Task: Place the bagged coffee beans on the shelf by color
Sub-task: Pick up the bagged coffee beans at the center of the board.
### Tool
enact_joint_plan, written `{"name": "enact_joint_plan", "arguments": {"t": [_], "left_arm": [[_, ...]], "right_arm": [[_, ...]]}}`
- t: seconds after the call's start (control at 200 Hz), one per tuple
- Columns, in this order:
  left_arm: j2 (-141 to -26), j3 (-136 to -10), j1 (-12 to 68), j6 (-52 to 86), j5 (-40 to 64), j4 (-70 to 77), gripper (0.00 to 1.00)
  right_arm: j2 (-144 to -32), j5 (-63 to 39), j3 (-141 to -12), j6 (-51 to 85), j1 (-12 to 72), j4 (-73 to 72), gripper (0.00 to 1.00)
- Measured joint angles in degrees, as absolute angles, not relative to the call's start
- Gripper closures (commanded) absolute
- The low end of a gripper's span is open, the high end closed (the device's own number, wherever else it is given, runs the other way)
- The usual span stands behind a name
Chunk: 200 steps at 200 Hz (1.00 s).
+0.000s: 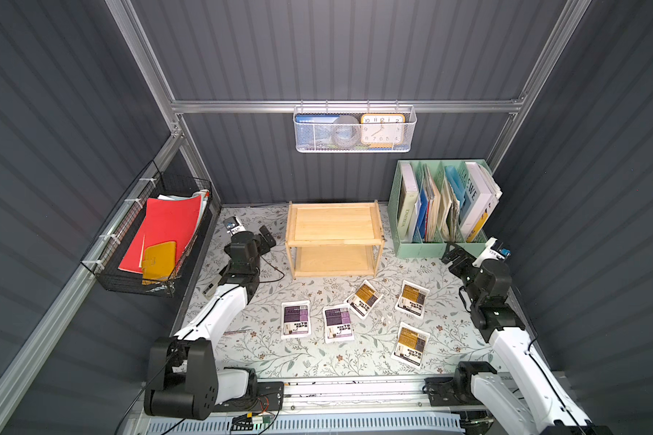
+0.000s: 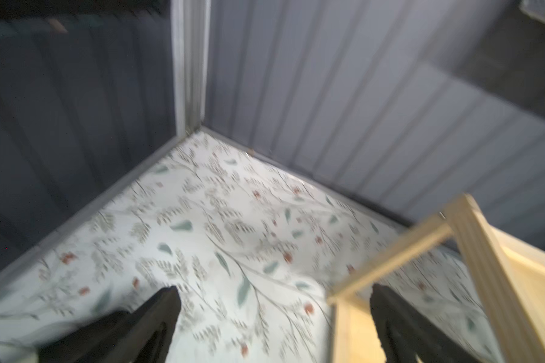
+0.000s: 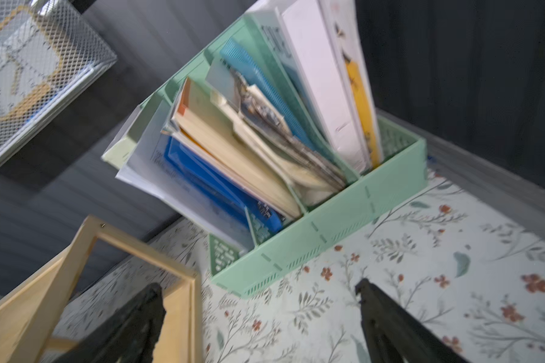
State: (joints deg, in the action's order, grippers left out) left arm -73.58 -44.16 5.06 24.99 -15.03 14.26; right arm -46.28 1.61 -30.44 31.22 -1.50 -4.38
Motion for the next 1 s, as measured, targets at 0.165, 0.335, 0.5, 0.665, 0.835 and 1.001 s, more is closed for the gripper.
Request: {"name": "enact_joint_plan", "arguments": {"t": [0.165,0.335,0.5,0.665,0.835,1.001], "left_arm": [[-67.94,-41.21,11.68,30.61,-13.08,5.80,0.00],[-61.84,-36.82,16.84,33.80,-11.70,0.51,0.00],[-59.02,-33.80,18.94,35.59,-11.14,-2.46,0.00],[-57.21,-33.52,19.64,38.35,-15.35,-7.60,0.00],[-50.63,-33.52,19.62,40.49,-19.94,-13.10,0.00],[-48.14,-33.52,19.62,39.38,-16.32,-13.52,0.00]], "right_arm": [[-47.03,-9.69,-32.69,36.01,4.56,8.01,0.07],[-51.55,-13.10,-32.12,43.29,22.98,12.16,0.11],[-58.65,-11.88,-28.73,52.10,34.61,8.10,0.13],[-65.63,-9.87,-26.81,57.98,38.06,3.64,0.14],[-69.36,-8.03,-26.76,60.58,38.30,-1.08,0.15],[-73.82,-7.27,-26.76,62.22,38.30,-4.54,0.18]]}}
